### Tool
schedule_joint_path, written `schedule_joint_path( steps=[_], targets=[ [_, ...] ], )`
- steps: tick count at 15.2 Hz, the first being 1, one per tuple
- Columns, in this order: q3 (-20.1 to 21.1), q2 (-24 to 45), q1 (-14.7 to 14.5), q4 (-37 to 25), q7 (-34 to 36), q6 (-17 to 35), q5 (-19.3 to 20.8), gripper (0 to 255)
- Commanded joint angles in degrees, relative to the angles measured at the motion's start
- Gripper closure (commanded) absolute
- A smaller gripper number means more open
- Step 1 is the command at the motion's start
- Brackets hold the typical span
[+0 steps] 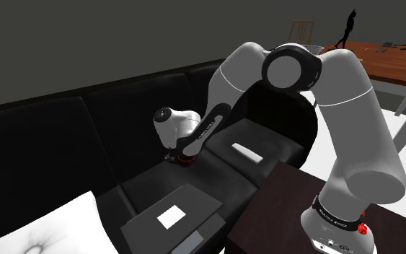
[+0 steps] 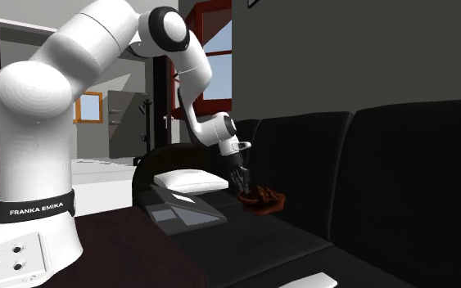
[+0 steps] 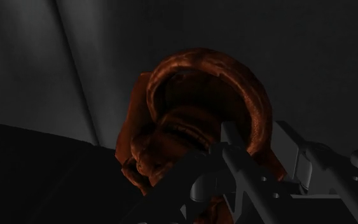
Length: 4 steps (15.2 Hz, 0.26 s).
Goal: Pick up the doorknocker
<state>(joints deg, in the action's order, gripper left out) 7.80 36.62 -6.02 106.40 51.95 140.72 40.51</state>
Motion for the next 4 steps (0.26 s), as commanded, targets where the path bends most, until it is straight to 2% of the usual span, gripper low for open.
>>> schedule_joint_path(
  steps=[1,4],
  targets=[
    [0.4,-1.3,0.3,0.3,-0.7,-0.9,-0.6,255],
    [0.7,-2.0,0.4,0.5,-1.1,-1.4,-1.0,255]
  ],
)
